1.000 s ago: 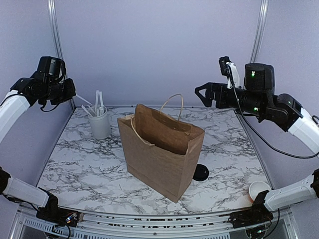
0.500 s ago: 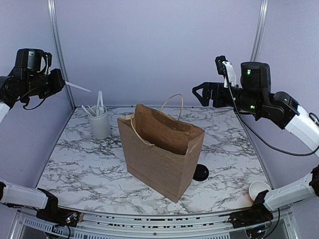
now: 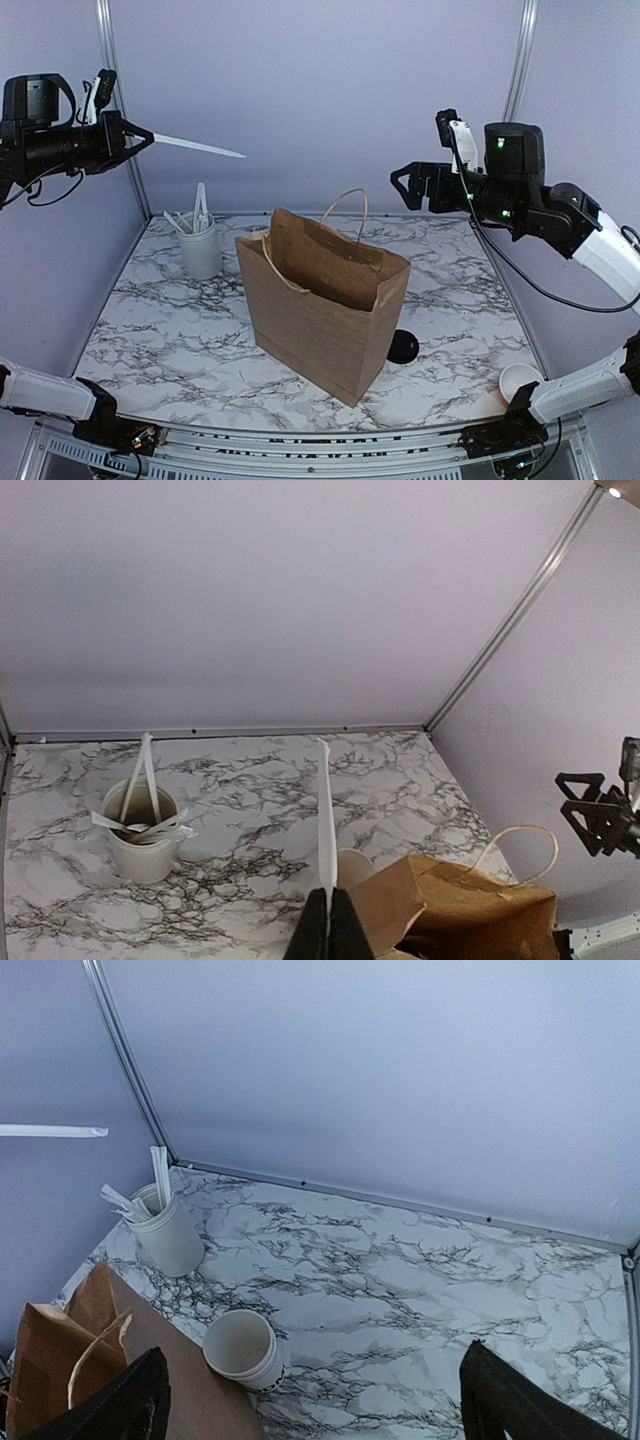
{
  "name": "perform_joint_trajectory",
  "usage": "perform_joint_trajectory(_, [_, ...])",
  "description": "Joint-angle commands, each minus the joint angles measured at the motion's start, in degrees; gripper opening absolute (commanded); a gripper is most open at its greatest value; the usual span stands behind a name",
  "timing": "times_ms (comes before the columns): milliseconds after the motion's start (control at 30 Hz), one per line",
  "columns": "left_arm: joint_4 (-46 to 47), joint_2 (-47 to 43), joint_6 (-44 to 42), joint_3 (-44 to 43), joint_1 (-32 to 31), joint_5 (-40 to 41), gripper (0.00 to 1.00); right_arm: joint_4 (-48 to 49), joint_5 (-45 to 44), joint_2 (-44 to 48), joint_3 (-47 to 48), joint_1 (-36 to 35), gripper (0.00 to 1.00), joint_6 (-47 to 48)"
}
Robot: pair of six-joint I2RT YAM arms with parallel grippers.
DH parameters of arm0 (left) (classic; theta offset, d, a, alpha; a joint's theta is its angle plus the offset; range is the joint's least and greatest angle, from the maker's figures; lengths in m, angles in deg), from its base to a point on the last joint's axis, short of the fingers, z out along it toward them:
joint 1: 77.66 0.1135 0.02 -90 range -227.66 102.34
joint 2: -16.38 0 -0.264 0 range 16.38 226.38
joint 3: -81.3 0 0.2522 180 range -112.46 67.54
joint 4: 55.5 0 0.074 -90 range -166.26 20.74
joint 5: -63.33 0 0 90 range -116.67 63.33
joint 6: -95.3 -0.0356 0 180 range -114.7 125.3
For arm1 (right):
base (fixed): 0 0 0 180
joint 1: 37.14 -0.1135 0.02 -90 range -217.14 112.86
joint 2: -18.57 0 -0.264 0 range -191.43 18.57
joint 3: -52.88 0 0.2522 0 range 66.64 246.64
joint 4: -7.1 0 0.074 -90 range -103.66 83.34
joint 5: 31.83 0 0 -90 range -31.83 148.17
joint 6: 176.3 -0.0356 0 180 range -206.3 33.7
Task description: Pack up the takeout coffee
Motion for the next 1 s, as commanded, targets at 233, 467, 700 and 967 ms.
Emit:
perform_joint_trajectory(233, [0.0,1.5,-7.3,-1.5,-5.1,-17.9,0.00,-0.5,-3.6,1.9,1.2,0.4,0.98,0.8])
perform_joint_trajectory(467, [-1.2,-0.2,-9.8,-0.3,-5.7,-20.5,0.00,-0.7,-4.0,2.2,1.2,0.4,0.98,0.8])
perform_joint_trajectory(700, [-4.0,-0.5,-11.9,1.4,-6.4,-24.6,0.00,-0.7,-3.8,1.9,1.3,0.4,0.98,0.7])
perform_joint_trajectory(967, [-6.6,-0.3,-14.2,3.7,-8.0,-25.0,0.00,-0.7,-3.7,1.4,1.5,0.4,0.98,0.7])
